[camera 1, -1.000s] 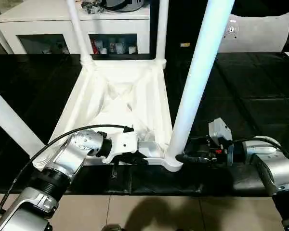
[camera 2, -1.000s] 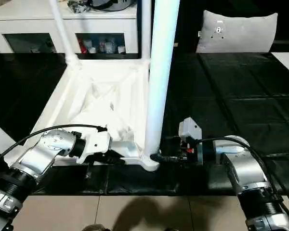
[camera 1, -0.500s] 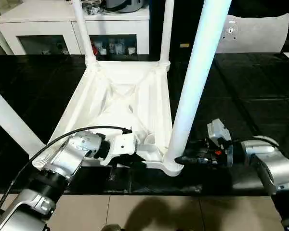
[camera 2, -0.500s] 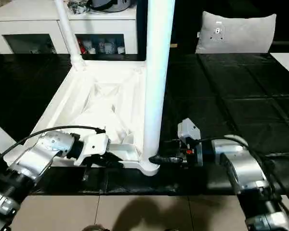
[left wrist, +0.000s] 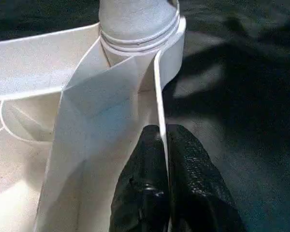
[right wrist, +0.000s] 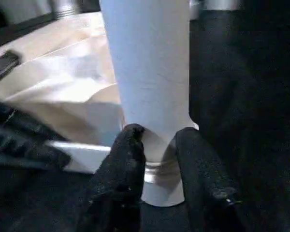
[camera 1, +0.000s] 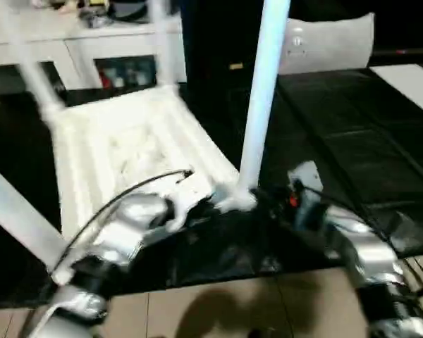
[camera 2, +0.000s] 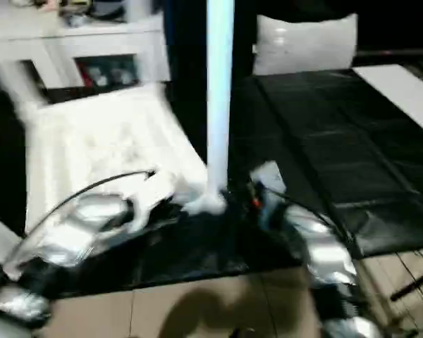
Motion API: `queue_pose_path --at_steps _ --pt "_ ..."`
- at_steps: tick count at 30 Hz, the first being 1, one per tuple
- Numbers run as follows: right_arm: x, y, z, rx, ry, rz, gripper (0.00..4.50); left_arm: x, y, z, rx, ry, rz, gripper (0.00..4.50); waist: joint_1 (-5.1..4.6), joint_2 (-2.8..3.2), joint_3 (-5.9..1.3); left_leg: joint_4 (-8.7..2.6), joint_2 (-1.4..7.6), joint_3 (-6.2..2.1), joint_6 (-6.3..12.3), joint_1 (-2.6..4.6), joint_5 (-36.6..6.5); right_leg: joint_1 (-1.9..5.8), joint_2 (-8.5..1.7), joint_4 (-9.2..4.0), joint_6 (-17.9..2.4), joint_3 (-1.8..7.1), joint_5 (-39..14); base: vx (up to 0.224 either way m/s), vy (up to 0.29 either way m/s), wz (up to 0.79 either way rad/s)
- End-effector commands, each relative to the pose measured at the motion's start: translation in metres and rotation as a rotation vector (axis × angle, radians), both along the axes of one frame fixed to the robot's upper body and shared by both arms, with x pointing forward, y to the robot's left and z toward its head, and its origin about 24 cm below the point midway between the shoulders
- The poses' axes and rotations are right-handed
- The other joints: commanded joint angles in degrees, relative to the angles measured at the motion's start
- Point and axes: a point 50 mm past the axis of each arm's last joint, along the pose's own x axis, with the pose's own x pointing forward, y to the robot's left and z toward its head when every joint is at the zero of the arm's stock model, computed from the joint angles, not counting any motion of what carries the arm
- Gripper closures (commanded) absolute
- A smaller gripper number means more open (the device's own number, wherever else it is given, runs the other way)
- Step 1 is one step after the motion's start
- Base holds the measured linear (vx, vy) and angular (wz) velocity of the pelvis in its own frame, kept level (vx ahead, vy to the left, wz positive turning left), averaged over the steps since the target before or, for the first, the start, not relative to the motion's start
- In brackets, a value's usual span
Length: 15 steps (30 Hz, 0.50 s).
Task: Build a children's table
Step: Rotate leg to tighten
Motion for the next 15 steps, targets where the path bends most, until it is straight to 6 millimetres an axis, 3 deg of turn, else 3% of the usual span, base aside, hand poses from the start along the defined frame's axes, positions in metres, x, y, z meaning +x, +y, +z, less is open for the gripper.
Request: queue_pose_path --at_steps 1,4,8,15 --pt "-0.002 0.048 0.001 0.031 0.003 0.134 3.64 -0.01 -0.055 0.021 -0.082 -0.078 -0.195 4.5 0.3 -0.3 -3.47 -4.12 0.08 -0.06 2.61 -0.32 -17.5 2.93 -2.24 -6.07 -2.4 1.33 -32.6 0.0 0.0 0.0" --pt "0.004 0.043 0.003 -0.004 -0.025 0.058 3.64 -0.006 -0.052 0.019 -0.038 -0.093 -0.159 4.5 0.28 -0.03 -3.83 -4.44 0.42 -0.28 2.89 -0.64 -15.9 3.37 -2.33 -5.06 -4.7 1.8 -26.5 0.0 0.0 0.0" --pt "0.004 0.019 0.005 -0.036 -0.056 0.012 3.48 0.0 -0.031 0.013 0.031 -0.114 -0.114 4.5 0.62 -0.09 -3.99 -4.43 0.64 -0.06 3.77 -0.86 -13.5 3.69 -2.45 -4.25 -7.7 2.31 -20.8 0.0 0.0 0.0" --pt "-0.007 -0.011 0.011 -0.052 -0.089 0.08 2.91 0.003 -0.002 0.012 0.069 -0.127 -0.136 4.5 2.28 -0.23 -4.24 -4.23 0.9 0.17 4.88 -0.73 -10.0 3.87 -2.54 -3.49 -9.3 2.68 -16.4 0.0 0.0 0.0"
